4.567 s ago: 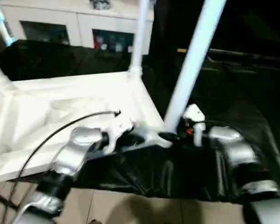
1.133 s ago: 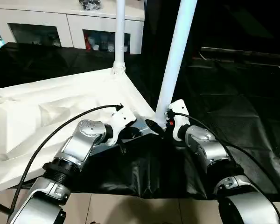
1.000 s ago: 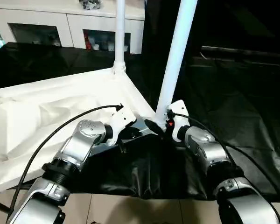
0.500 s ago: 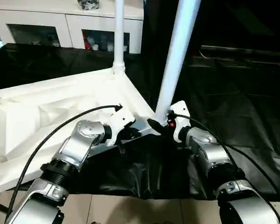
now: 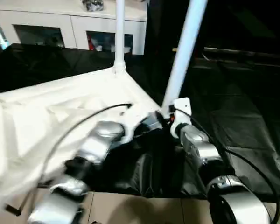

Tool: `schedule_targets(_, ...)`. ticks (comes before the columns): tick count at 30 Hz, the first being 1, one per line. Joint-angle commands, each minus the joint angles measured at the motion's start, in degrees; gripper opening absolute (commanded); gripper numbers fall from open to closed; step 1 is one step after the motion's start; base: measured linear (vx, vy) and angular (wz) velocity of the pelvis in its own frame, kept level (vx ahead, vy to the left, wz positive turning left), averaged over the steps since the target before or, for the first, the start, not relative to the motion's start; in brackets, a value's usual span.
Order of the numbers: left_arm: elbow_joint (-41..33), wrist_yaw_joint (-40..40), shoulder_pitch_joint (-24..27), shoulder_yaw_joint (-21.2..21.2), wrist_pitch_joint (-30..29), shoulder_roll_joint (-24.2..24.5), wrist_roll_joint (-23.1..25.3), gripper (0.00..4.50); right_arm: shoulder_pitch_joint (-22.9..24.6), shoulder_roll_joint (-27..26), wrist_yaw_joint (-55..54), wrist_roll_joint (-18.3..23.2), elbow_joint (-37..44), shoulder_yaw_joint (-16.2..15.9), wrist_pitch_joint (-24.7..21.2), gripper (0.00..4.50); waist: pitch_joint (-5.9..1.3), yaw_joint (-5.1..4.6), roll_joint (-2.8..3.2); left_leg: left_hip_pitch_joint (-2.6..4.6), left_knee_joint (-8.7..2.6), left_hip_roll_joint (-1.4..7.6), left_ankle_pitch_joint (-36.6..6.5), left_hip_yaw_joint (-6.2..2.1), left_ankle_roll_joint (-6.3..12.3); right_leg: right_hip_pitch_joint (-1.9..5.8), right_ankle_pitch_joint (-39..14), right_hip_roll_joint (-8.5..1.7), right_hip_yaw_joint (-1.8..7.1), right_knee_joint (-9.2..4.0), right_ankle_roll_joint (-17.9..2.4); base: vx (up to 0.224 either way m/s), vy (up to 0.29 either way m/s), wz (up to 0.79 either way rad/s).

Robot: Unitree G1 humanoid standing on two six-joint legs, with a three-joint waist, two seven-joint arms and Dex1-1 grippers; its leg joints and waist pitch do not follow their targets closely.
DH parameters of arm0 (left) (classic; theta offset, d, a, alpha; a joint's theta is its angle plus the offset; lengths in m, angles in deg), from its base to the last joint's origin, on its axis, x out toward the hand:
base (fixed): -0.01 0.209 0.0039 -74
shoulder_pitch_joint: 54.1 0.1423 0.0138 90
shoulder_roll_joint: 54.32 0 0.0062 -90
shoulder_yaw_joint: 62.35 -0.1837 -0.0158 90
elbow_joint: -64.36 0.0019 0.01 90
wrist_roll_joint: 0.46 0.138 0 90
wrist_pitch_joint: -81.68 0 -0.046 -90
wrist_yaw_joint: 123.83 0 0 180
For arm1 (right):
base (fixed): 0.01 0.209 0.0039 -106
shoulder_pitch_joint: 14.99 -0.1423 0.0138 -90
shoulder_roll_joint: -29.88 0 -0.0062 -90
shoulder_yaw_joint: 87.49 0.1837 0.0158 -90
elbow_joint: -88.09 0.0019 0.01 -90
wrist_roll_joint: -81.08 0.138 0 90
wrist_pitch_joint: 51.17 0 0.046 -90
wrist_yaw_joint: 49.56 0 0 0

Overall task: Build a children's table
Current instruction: Rotate leg to tighten

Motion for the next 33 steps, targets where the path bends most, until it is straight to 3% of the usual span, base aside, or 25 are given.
schedule_targets(1,0.03,-2.60,-1.51,-0.15,2.03,-1.99,-0.50,0.00,0.51,-3.39,5.68,0.18,-0.29,-3.15,0.74,3.09,-3.96,-0.12,0.28,0.15,-4.02,0.91,-14.31,0.01,0.71,2.76,-17.41,-3.83,2.58,-4.71,-8.69,0.000,0.000,0.00)
schedule_targets(3,-0.70,-0.11,-0.63,-0.51,3.21,-0.39,-0.57,0.00,0.86,-1.67,8.30,0.35,0.51,-3.02,1.76,3.44,-4.05,-0.03,0.47,0.09,-3.95,0.91,-12.85,0.09,1.27,2.92,-14.84,-3.78,2.60,-4.41,-9.67,0.000,0.000,0.00)
schedule_targets(5,-1.12,0.97,-0.18,-0.62,3.63,0.38,-0.68,0.00,1.05,-0.86,9.64,0.61,0.94,-2.92,1.78,3.47,-4.14,-0.05,0.49,-0.24,-3.91,0.92,-11.95,0.07,1.96,3.24,-13.36,-3.81,2.56,-4.20,-10.28,0.000,0.000,0.00)
schedule_targets(7,-1.61,2.86,0.57,-0.63,4.75,1.77,-0.74,0.00,1.30,0.69,11.64,0.73,1.63,-2.86,1.76,3.54,-3.94,-0.30,0.58,-0.25,-3.95,0.97,-12.49,0.06,2.07,3.12,-15.32,-3.82,2.43,-4.52,-10.34,0.000,0.000,0.00)
schedule_targets(9,-2.65,5.35,1.59,-0.67,5.72,3.57,-1.00,0.00,1.83,2.92,14.23,0.49,2.91,-3.41,1.29,3.89,-3.88,-0.45,0.65,-0.25,-3.99,1.02,-13.42,-0.01,1.97,3.14,-17.20,-3.86,2.38,-4.69,-10.18,0.000,0.000,0.00)
schedule_targets(13,-7.33,13.85,4.65,-1.10,7.17,8.63,-3.25,0.00,3.84,9.63,23.26,-0.67,7.41,-5.99,0.24,3.89,-3.77,-0.50,0.69,0.03,-4.01,1.20,-14.58,0.02,1.90,2.86,-19.14,-3.83,2.47,-4.97,-10.18,0.000,0.000,0.00)
schedule_targets(19,-10.22,19.95,6.36,-1.82,7.58,12.31,-5.01,0.00,6.60,14.94,38.21,0.65,12.64,-8.43,1.50,3.89,-3.84,-0.09,0.80,-0.11,-3.91,1.35,-12.80,0.09,2.85,3.09,-14.51,-3.79,2.55,-4.26,-11.84,0.000,0.000,0.00)
schedule_targets(20,-10.65,21.39,6.64,-1.81,7.95,13.36,-5.20,0.00,7.31,16.87,42.41,1.68,14.30,-9.39,1.74,3.89,-3.83,-0.05,0.39,-0.09,-3.89,1.38,-12.67,0.12,3.10,3.12,-14.38,-3.73,2.53,-4.20,-11.95,0.000,0.000,0.00)
schedule_targets(21,-10.86,22.20,6.73,-1.72,8.00,13.92,-5.37,0.00,7.55,17.91,44.85,2.13,14.90,-9.94,1.67,3.89,-3.82,0.15,0.35,-0.10,-3.80,1.36,-12.61,0.14,3.47,3.24,-14.69,-3.81,2.54,-4.24,-11.65,0.000,0.000,0.00)
schedule_targets(25,-11.49,23.94,6.94,-1.50,7.98,14.85,-5.75,0.00,7.71,19.50,48.68,2.71,15.55,-10.90,1.35,3.89,-3.79,0.06,0.30,-0.24,-3.73,1.23,-11.96,0.14,3.71,3.23,-15.60,-3.83,2.48,-4.26,-11.66,0.000,0.000,0.00)
schedule_targets(26,-12.60,25.94,7.35,-1.42,8.23,16.06,-6.40,0.00,7.65,20.75,52.39,2.99,16.17,-11.81,0.77,3.89,-3.81,-0.05,-0.06,-0.27,-3.73,1.24,-11.77,0.14,3.68,3.25,-16.23,-3.87,2.44,-4.34,-11.44,0.000,0.000,0.00)
schedule_targets(28,-13.38,27.22,7.66,-1.50,8.01,16.83,-6.93,0.00,7.60,21.19,54.34,3.06,16.69,-12.14,0.19,3.89,-3.85,-0.01,0.20,-0.17,-3.66,1.34,-11.42,0.11,3.84,3.14,-16.10,-3.89,2.47,-4.22,-11.77,0.000,0.000,0.00)
schedule_targets(30,-14.29,28.58,8.06,-1.62,7.56,17.73,-7.46,0.00,7.36,21.29,55.71,3.04,17.29,-12.55,-0.34,3.89,-3.85,-0.03,-0.18,-0.26,-3.67,1.37,-10.94,0.11,4.06,3.21,-15.59,-3.85,2.47,-4.06,-11.87,0.000,0.000,0.00)
schedule_targets(33,-14.74,29.25,8.53,-1.59,7.67,18.44,-7.81,0.00,6.78,20.94,55.91,2.41,16.82,-13.37,0.36,3.89,-3.79,-0.07,-0.01,-0.13,-3.70,1.41,-10.76,0.13,3.81,3.06,-15.13,-3.82,2.47,-4.04,-12.06,0.000,0.000,0.00)
